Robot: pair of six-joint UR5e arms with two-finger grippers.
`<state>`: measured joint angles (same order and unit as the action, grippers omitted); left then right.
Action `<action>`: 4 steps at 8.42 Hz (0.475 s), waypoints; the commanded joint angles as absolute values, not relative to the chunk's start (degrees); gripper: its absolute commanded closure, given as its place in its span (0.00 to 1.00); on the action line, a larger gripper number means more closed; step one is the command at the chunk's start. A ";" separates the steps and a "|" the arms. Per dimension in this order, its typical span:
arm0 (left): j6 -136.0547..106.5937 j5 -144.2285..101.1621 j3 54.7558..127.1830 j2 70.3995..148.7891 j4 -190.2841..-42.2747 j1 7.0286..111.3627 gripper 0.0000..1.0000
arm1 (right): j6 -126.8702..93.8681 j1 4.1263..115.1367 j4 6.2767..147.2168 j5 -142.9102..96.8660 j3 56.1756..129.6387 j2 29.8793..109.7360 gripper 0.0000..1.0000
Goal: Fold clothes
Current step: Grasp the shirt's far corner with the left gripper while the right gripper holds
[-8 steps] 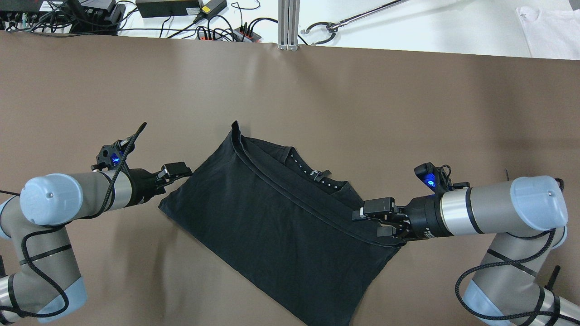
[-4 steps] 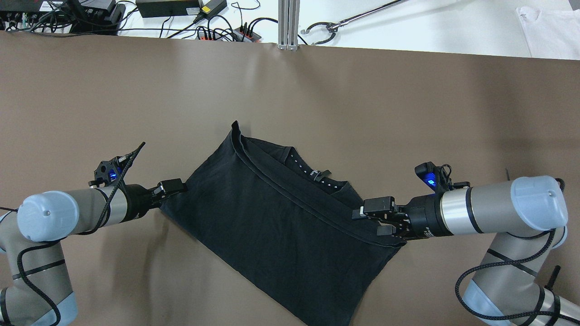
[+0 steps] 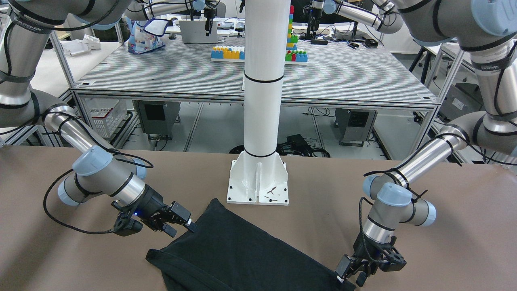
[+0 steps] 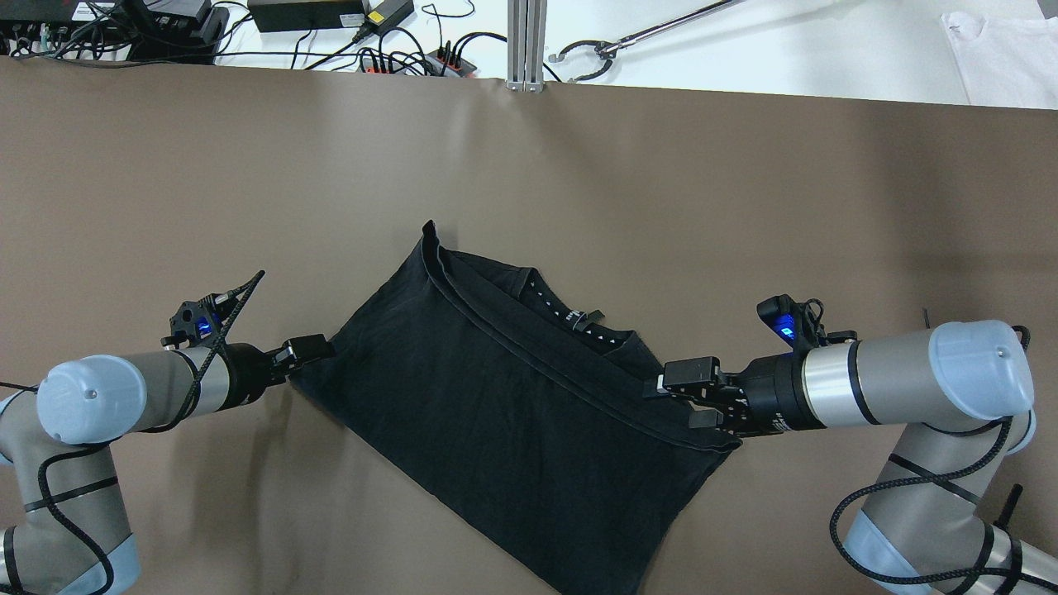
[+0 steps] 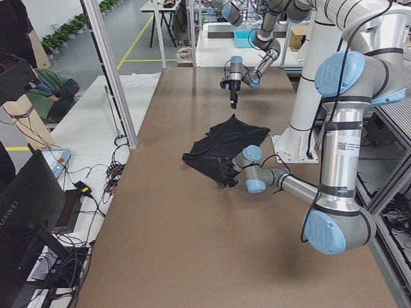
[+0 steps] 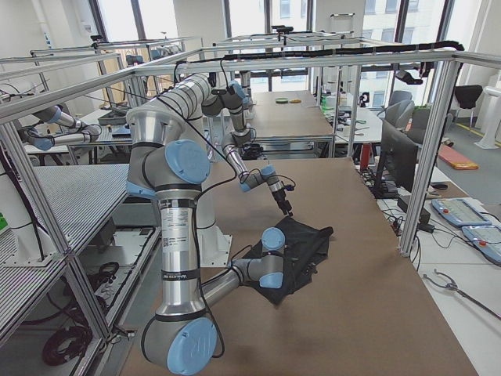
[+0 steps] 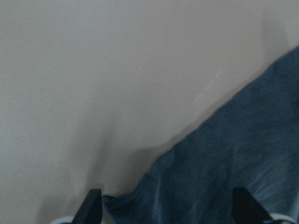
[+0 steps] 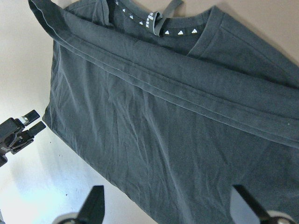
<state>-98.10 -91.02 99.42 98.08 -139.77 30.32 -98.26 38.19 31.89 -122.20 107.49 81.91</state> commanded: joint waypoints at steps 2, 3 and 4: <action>-97.48 -90.97 98.18 98.09 -139.83 29.97 0.00 | -98.26 38.23 31.90 -122.17 107.58 81.91 0.05; -96.69 -90.97 98.26 98.09 -139.83 30.06 0.00 | -98.26 38.23 31.90 -122.25 107.58 81.91 0.05; -96.51 -90.97 98.26 98.17 -139.83 29.97 0.16 | -98.26 38.23 31.90 -122.17 107.58 81.91 0.05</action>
<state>-97.22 -90.97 98.32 98.09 -139.81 30.04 -98.26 38.23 31.90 -122.21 107.55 81.89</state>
